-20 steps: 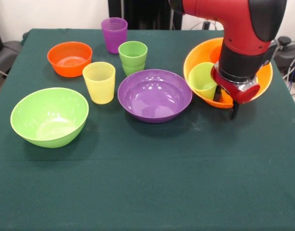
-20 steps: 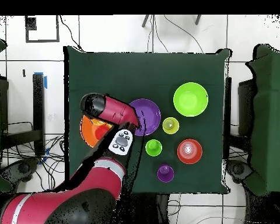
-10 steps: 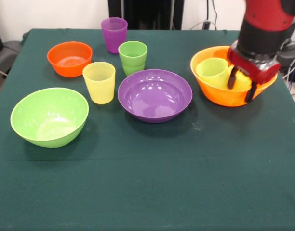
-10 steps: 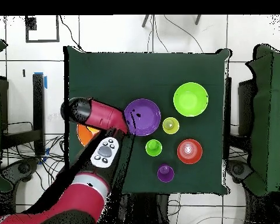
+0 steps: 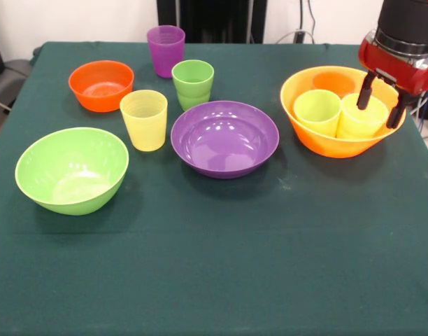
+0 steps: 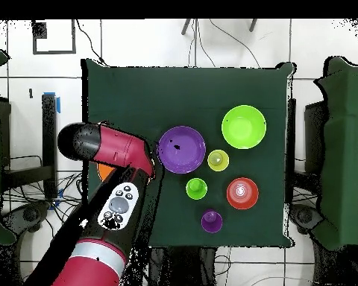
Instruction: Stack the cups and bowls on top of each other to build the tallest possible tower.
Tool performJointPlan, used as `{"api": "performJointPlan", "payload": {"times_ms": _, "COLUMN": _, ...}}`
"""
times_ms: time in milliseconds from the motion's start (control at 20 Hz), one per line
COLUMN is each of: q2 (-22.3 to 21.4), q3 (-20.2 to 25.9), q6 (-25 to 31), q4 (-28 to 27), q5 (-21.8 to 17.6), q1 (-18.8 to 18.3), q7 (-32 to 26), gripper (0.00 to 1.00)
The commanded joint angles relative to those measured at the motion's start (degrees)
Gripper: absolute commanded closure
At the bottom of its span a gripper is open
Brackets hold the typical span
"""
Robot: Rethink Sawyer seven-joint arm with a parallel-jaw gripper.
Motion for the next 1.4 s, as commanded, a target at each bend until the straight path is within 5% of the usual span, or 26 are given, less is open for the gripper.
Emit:
{"api": "performJointPlan", "payload": {"times_ms": 50, "q2": 2.3, "q3": 3.9, "q6": 2.0, "q4": 2.5, "q5": -0.2, "q1": -1.1, "q7": 10.4, "gripper": 0.00}}
{"api": "performJointPlan", "payload": {"times_ms": 1400, "q2": 9.9, "q3": 5.1, "q6": -6.1, "q4": -2.1, "q5": -0.8, "q1": -3.3, "q7": 8.2, "gripper": 0.00}}
